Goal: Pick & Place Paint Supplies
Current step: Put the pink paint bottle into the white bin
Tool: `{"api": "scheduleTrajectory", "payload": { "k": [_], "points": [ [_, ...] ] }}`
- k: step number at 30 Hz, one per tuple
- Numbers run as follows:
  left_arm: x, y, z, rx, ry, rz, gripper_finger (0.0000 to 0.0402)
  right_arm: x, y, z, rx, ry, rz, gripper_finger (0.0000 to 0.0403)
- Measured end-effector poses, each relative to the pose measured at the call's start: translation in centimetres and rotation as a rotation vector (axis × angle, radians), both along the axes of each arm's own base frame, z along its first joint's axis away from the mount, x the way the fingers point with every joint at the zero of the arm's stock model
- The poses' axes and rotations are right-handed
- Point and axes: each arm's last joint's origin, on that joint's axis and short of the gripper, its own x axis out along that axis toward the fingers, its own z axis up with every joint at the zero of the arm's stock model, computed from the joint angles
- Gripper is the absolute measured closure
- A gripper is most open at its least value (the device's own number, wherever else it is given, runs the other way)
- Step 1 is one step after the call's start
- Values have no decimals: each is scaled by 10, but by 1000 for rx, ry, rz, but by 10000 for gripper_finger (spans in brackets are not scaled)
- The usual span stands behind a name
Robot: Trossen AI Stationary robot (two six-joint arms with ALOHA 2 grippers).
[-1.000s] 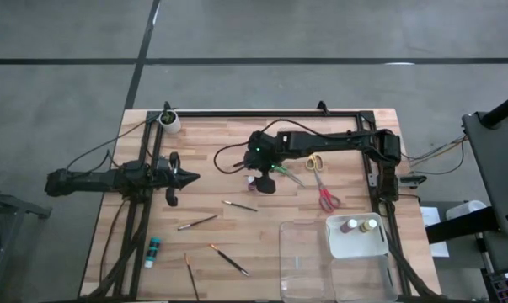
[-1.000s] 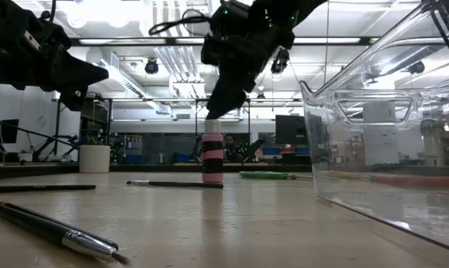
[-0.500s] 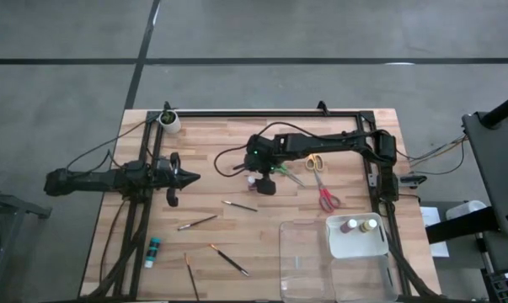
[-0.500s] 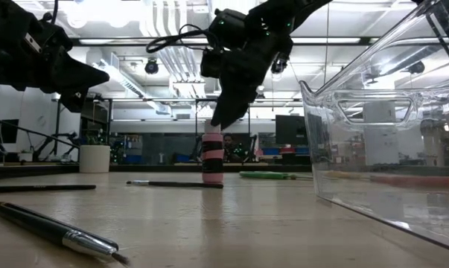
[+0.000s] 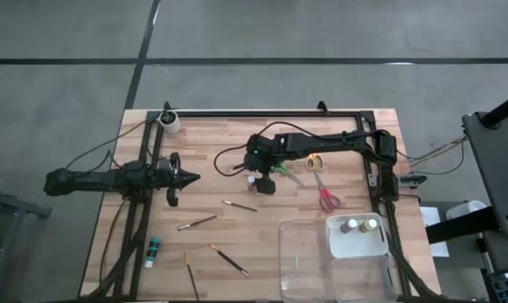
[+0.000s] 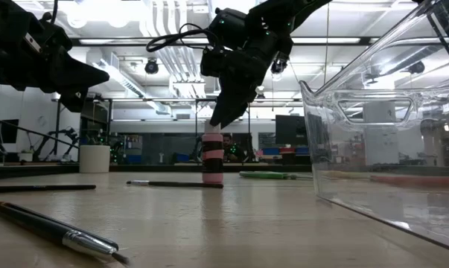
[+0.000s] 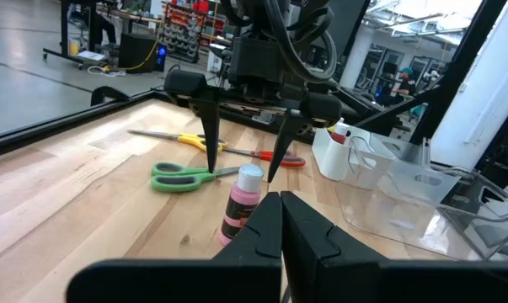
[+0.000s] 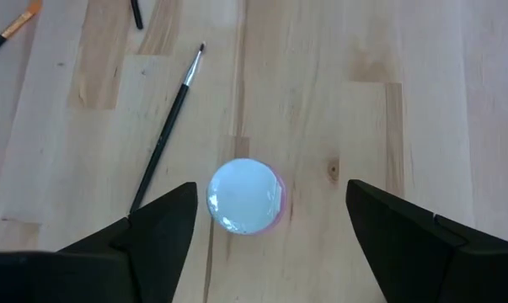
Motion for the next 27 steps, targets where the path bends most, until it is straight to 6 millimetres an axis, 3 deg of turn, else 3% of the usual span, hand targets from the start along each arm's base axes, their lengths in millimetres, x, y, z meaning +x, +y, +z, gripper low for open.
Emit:
{"api": "scheduleTrajectory", "payload": {
  "k": [18,27],
  "points": [
    [0,0,0,0,0,0,401,1,-1,0,-24,-6,-14,299],
    [0,0,0,0,0,0,401,1,-1,0,-28,-6,-7,302]
  ]
}}
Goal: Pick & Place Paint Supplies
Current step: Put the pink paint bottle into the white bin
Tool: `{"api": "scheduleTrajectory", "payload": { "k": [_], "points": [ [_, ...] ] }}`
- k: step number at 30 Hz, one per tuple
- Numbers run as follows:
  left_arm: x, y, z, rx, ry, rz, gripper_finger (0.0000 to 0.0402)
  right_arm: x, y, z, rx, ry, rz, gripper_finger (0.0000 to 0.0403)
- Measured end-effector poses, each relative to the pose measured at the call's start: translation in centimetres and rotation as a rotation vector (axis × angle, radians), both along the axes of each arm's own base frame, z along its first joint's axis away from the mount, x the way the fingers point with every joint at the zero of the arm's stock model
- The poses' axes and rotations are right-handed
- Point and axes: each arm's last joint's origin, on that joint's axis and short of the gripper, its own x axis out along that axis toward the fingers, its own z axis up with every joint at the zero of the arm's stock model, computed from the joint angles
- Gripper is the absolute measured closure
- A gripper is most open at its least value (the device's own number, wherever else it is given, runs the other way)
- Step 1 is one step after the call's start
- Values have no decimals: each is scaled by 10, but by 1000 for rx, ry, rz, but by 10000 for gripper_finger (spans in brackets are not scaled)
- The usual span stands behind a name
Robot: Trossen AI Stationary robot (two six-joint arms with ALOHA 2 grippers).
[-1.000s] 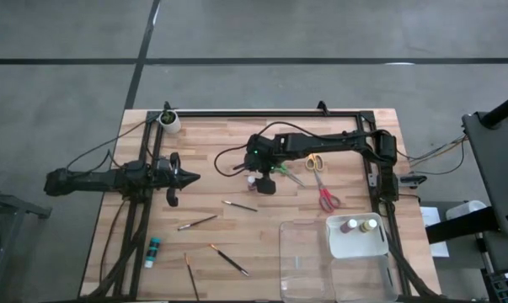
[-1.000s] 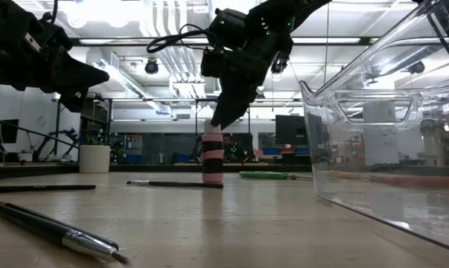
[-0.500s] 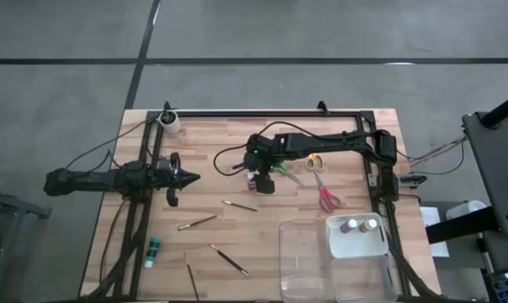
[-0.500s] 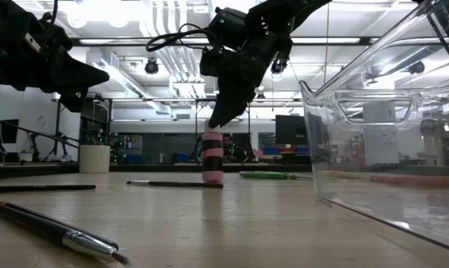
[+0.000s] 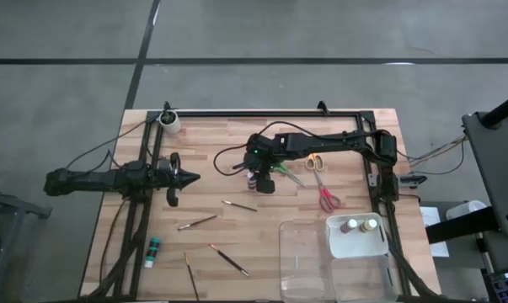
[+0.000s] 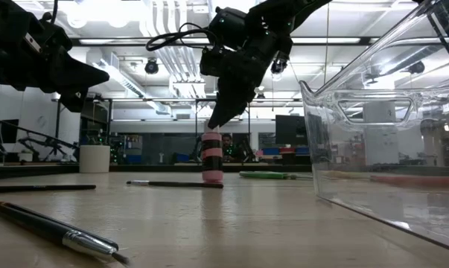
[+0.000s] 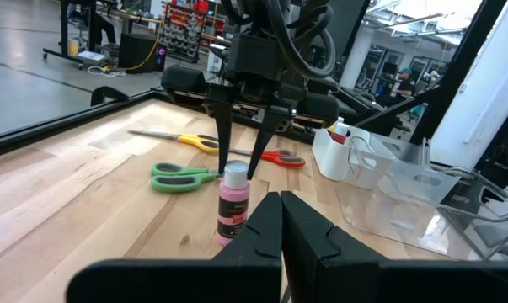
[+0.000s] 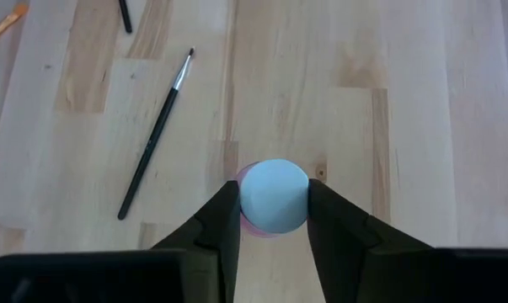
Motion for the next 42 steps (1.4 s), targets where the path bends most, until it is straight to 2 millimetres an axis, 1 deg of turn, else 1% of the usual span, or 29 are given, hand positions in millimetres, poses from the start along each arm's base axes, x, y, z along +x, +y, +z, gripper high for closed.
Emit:
{"api": "scheduleTrajectory", "payload": {
  "k": [13,16,19,23,28,35,42],
  "points": [
    [0,0,0,0,1,0,401,-1,0,1,0,2,2,299],
    [0,0,0,0,0,0,401,-4,1,6,3,8,0,299],
    [0,0,0,0,0,0,401,-9,2,19,1,-16,-4,299],
    [0,0,0,0,0,0,401,-18,4,42,-11,-52,-9,298],
    [0,0,0,0,0,0,401,-37,15,74,-52,-75,-59,298],
    [0,0,0,0,0,0,401,-73,45,112,-83,-45,-200,298],
    [0,0,0,0,0,0,401,-113,79,136,-92,-3,-339,298]
  ]
}}
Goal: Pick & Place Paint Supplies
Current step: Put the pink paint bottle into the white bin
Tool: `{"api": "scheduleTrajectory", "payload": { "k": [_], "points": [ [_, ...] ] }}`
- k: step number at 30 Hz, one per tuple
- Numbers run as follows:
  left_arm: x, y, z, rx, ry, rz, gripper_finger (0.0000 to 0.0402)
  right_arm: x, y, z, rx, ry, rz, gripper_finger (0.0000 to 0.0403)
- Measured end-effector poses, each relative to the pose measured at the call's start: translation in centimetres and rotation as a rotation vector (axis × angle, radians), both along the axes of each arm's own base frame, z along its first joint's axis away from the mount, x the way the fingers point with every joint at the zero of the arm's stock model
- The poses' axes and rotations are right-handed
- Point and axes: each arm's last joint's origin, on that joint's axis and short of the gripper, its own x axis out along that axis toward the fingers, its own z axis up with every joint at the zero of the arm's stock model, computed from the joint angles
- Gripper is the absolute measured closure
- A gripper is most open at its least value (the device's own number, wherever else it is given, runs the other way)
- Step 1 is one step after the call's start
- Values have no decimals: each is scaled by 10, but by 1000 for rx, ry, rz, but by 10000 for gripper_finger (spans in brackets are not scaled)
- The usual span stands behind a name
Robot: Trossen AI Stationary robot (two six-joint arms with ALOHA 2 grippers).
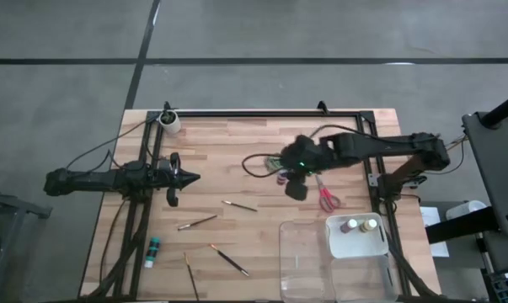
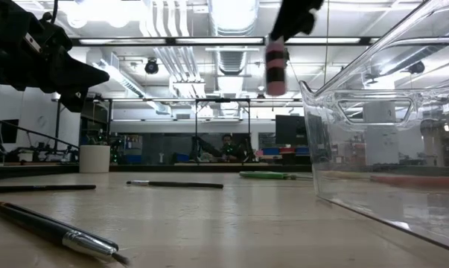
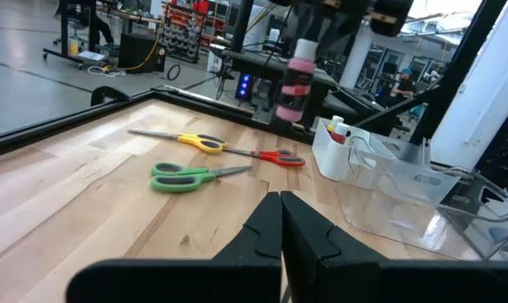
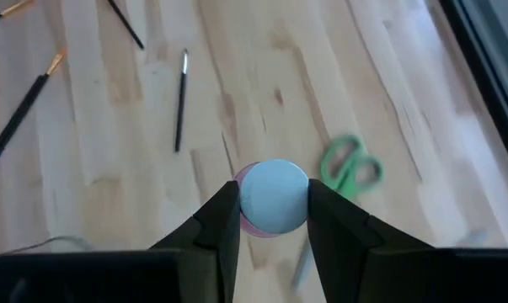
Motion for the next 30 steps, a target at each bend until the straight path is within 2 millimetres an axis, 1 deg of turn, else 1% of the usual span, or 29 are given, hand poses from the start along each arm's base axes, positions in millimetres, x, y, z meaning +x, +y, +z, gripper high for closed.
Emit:
{"api": "scheduleTrajectory", "payload": {
  "k": [5,15,18,24,30],
  "points": [
    [0,0,0,0,0,0,401,-28,26,9,33,30,-117,298],
    [0,0,0,0,0,0,401,-79,78,14,55,46,-364,298],
    [0,0,0,0,0,0,401,-92,93,12,65,58,-425,298],
    [0,0,0,0,0,0,401,-112,120,3,70,98,-533,298],
    [0,0,0,0,0,0,401,-121,150,-14,93,92,-585,298]
  ]
}}
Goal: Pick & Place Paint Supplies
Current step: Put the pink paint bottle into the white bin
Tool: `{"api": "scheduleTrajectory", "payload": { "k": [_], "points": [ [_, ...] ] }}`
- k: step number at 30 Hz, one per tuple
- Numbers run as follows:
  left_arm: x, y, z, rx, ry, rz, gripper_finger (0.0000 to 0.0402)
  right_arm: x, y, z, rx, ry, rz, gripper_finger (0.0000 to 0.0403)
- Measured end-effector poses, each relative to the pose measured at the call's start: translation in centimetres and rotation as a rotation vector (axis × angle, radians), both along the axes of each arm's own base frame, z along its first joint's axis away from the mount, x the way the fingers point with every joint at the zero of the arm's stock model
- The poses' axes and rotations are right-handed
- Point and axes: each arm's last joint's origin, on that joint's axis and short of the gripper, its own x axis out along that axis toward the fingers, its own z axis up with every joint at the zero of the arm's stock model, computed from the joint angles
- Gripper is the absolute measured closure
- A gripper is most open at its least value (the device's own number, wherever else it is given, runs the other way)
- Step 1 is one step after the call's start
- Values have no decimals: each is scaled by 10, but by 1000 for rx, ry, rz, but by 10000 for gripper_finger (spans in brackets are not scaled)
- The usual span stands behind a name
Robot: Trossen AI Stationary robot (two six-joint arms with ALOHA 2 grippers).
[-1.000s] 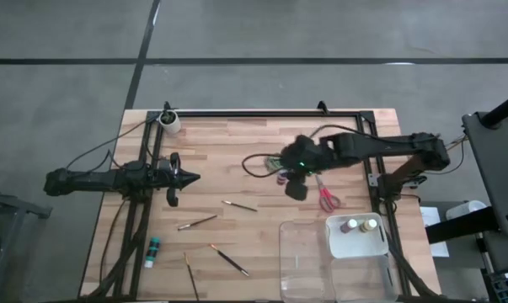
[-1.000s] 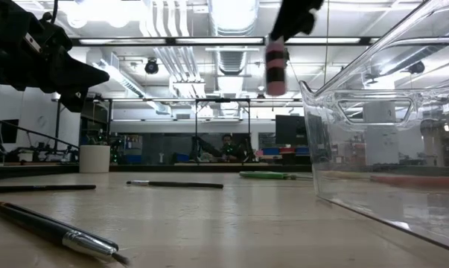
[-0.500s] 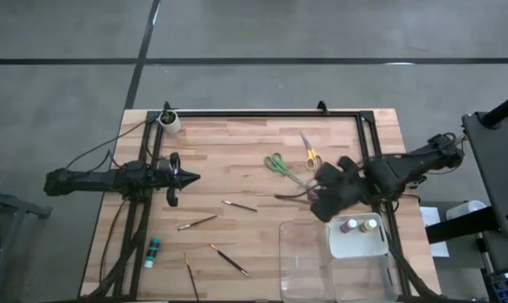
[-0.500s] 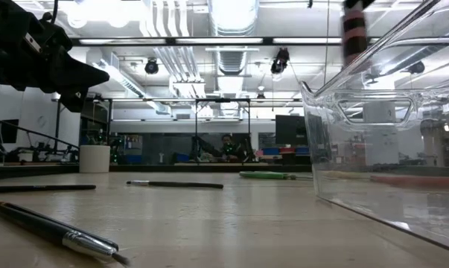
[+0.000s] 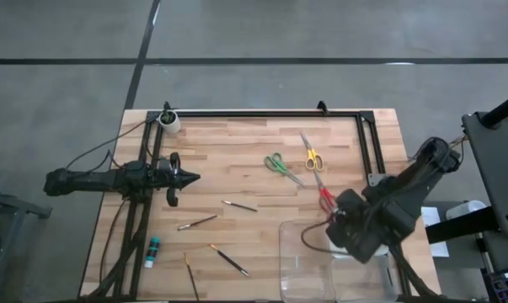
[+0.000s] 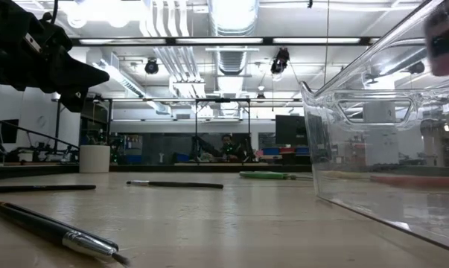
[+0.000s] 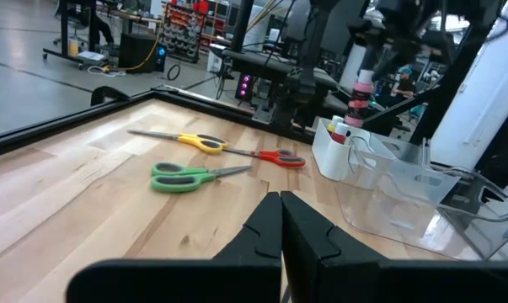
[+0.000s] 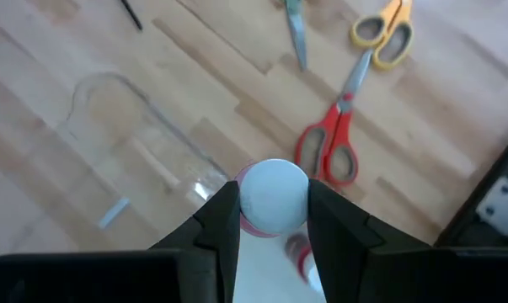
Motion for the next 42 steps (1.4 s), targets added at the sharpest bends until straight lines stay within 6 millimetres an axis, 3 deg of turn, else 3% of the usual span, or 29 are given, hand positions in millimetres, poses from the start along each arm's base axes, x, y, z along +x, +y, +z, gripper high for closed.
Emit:
{"api": "scheduleTrajectory", "payload": {
  "k": [5,12,20,42],
  "points": [
    [0,0,0,0,0,0,401,-10,22,-21,-12,37,-26,298],
    [0,0,0,0,0,0,401,-19,37,-42,-38,59,-70,298],
    [0,0,0,0,0,0,401,-24,35,-63,-94,88,-80,298],
    [0,0,0,0,0,0,401,-13,50,-112,-121,81,-79,298]
  ]
}}
